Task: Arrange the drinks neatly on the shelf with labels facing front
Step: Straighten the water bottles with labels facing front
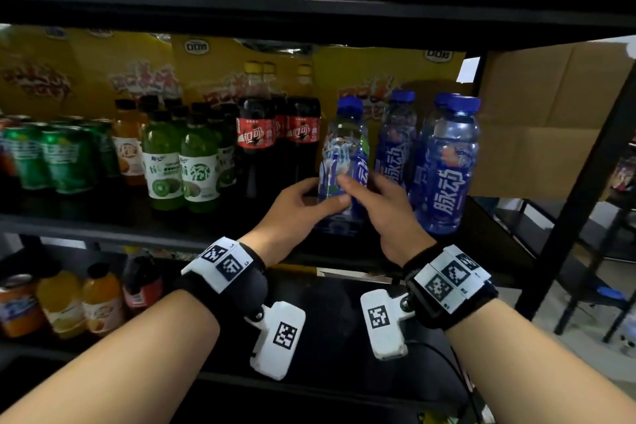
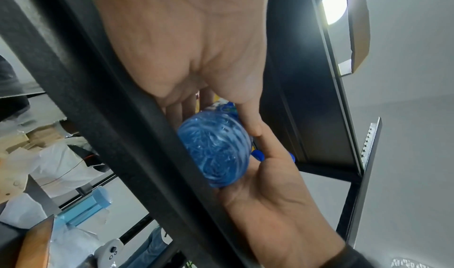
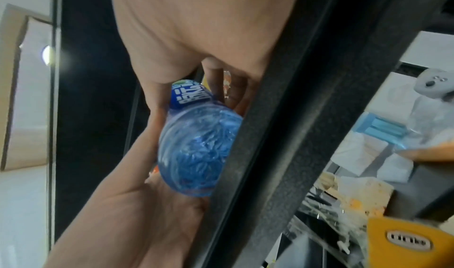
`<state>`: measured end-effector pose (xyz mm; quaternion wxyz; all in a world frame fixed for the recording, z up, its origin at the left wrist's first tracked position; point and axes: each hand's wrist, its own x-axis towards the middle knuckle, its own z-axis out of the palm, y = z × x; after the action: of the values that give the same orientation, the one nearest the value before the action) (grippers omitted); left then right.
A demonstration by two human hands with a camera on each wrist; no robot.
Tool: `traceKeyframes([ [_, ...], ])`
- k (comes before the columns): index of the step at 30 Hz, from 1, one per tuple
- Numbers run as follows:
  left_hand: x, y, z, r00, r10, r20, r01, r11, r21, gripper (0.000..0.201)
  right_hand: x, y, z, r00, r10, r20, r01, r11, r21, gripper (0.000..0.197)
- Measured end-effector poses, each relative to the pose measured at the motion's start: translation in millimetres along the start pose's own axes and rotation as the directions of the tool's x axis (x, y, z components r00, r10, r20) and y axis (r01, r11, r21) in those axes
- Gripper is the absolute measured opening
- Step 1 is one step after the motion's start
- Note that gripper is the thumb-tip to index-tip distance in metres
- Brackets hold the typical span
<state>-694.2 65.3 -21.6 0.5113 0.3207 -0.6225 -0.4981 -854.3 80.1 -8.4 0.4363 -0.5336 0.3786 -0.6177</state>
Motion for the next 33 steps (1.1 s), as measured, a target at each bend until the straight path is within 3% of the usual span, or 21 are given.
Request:
traceKeyframes([
  [4, 0, 6, -2, 0.998, -0.054, 0.02, 0.056, 0.995, -0.085, 0.063, 1, 3, -5, 0.999, 0.021, -0.05, -0.012, 0.983, 0.184, 0.03],
  [7, 3, 10, 3, 0.991, -0.127, 0.041, 0.13, 0.989, -0.076, 0.045, 1, 2, -7, 0.998, 0.026, -0.065, -0.007, 0.96, 0.279, 0.024],
  [9, 4, 10, 7, 0.987, -0.15, 0.05, 0.152, 0.988, -0.036, 0.029, 2, 3, -7, 0.996, -0.002, -0.092, 0.026, 0.965, 0.261, 0.025],
  [11, 3, 9, 7, 0.987, -0.151, 0.062, 0.153, 0.988, -0.021, 0.025, 2, 4, -6, 0.995, -0.021, -0.101, 0.045, 0.97, 0.238, 0.029],
  [19, -3, 11, 1, 0.993, -0.12, 0.024, 0.122, 0.987, -0.105, 0.05, 2, 6, -7, 0.999, -0.033, -0.035, 0.04, 0.976, 0.213, 0.033],
  [27, 0, 13, -2, 0.982, -0.16, 0.099, 0.172, 0.977, -0.125, 0.037, 0, 6, -7, 0.999, -0.039, -0.017, 0.042, 0.97, 0.24, 0.015],
  [33, -2, 6, -2, 0.996, -0.075, 0.053, 0.081, 0.988, -0.13, 0.068, -1, 7, -5, 0.998, -0.064, 0.005, 0.062, 0.99, 0.13, 0.045],
])
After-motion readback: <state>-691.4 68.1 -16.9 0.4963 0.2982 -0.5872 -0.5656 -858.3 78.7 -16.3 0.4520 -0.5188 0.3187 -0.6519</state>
